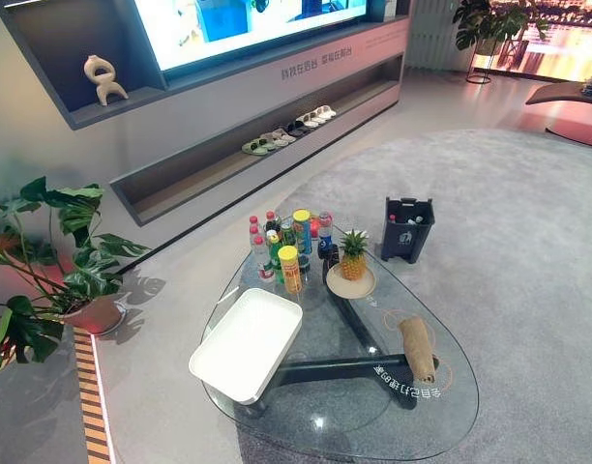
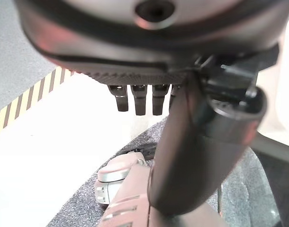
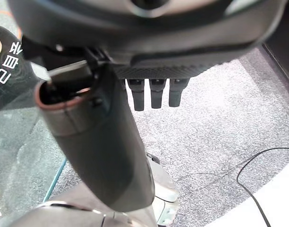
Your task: Wipe the table with a cloth and put it in the basket.
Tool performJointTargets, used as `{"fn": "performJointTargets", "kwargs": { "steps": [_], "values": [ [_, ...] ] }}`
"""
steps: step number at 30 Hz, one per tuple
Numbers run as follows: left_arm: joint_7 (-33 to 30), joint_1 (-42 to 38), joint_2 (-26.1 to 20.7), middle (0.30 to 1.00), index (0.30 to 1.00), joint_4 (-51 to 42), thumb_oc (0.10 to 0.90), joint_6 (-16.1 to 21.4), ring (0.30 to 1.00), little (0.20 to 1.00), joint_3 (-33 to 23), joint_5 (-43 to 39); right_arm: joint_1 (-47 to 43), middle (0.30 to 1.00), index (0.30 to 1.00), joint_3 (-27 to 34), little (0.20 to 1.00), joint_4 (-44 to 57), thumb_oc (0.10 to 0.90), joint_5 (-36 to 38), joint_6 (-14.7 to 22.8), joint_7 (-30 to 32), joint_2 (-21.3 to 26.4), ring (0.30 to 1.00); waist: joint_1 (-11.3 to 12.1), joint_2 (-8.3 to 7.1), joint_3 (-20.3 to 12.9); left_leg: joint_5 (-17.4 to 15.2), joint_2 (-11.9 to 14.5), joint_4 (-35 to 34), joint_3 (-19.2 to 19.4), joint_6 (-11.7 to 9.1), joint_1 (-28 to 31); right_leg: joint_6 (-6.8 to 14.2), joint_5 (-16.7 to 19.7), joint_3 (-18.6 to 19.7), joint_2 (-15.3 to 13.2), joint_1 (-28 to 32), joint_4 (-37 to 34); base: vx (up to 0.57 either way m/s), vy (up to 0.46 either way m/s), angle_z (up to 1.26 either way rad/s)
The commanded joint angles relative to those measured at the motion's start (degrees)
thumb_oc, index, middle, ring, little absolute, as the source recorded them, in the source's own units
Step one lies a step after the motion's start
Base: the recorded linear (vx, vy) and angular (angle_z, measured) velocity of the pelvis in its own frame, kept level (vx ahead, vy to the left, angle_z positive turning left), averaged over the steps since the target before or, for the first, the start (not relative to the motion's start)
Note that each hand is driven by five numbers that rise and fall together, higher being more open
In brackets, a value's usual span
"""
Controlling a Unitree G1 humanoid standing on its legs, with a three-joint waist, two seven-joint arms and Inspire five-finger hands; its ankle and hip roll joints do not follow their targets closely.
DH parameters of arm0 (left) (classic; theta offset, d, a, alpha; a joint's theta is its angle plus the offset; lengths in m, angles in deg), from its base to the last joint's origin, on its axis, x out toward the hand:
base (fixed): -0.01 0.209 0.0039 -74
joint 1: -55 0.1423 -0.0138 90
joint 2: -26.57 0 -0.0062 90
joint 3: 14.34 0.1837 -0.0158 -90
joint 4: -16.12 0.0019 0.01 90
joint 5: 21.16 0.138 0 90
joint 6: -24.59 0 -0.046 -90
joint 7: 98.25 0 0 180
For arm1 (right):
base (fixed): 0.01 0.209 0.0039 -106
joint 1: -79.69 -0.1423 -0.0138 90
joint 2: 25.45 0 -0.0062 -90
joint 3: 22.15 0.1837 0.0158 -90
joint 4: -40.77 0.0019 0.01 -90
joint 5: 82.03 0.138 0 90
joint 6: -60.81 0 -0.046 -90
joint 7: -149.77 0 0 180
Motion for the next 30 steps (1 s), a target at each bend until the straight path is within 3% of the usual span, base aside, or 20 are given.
{"fn": "performJointTargets", "kwargs": {
  "steps": [1,5,10,13,15,25,30],
  "values": [
    [-1.4,-4.2,-2.1,0.900,0.900,2.4,0.800,1.1,0.900,0.900,-0.1,-0.9,-3.9,0.900,0.900,0.1,0.900,-2.5,0.800,-2.2,-1.5,0.6,0.9,0.900,1.5,-3.31,3.4,-4.7,-3.1,0.3,-1.7,1.8,1.7,0.1,0.9,2.0,-0.9,-1.2,0.3,0.04,0.006,0.00],
    [-4.3,-5.2,-3.1,0.900,0.900,1.0,0.800,4.2,0.900,0.900,-0.6,-5.1,-4.7,0.900,0.900,0.1,0.900,-2.2,0.800,-2.1,-2.6,1.2,2.5,0.900,1.5,-3.12,5.6,-3.5,-3.1,0.3,-1.7,1.8,-0.7,0.0,2.0,2.7,-0.7,-3.7,0.3,0.00,0.010,0.00],
    [-6.4,-12.4,-4.3,0.900,0.900,-2.9,0.800,7.0,0.900,0.900,-0.4,-14.2,-10.1,0.900,0.900,-1.1,0.900,-1.1,0.800,0.4,-1.6,3.5,4.7,0.900,1.2,-2.27,12.7,-1.1,-3.6,0.3,-2.5,2.3,-7.5,-0.8,3.5,3.6,0.0,-11.3,1.7,-0.27,0.019,0.03],
    [-7.6,-16.6,-5.4,0.900,0.900,-3.3,0.800,7.3,0.900,0.900,0.2,-18.3,-13.0,0.900,0.900,-1.9,0.900,0.2,0.800,1.9,-0.8,5.0,5.3,0.900,0.9,-2.00,17.2,0.7,-3.9,1.9,-3.2,2.5,-12.6,-1.6,2.5,3.6,0.6,-17.9,7.7,-0.28,-0.016,0.13],
    [-8.6,-17.6,-6.1,0.900,0.900,-3.5,0.800,7.2,0.900,0.900,-0.2,-21.5,-13.6,0.900,0.900,-2.3,0.900,1.3,0.800,2.8,-0.5,5.3,5.9,0.900,0.5,-2.11,19.7,0.3,-4.5,6.6,-3.9,2.4,-16.7,-2.0,1.7,3.4,0.5,-21.6,11.6,-0.18,-0.034,0.09],
    [-9.5,-20.8,-8.1,0.900,0.900,-5.6,0.800,5.6,0.900,0.900,-0.6,-21.3,-19.4,0.900,0.900,-2.5,0.900,3.9,0.800,5.7,0.9,8.5,8.4,0.900,0.6,-2.44,24.5,-2.2,-6.9,20.9,-3.6,2.7,-31.6,-2.1,-0.3,3.3,-0.4,-35.2,22.8,-0.13,-0.019,0.05],
    [-11.6,-23.1,-8.2,0.900,0.900,-7.5,0.800,6.5,0.900,0.900,1.4,-22.4,-22.8,0.900,0.900,-1.8,0.900,5.7,0.800,9.1,3.2,14.5,9.3,0.900,0.5,-2.12,25.8,-4.2,-7.3,29.0,-2.9,3.3,-40.4,-2.7,-2.5,3.3,0.0,-43.8,31.2,-0.12,-0.020,-0.01]
  ]
}}
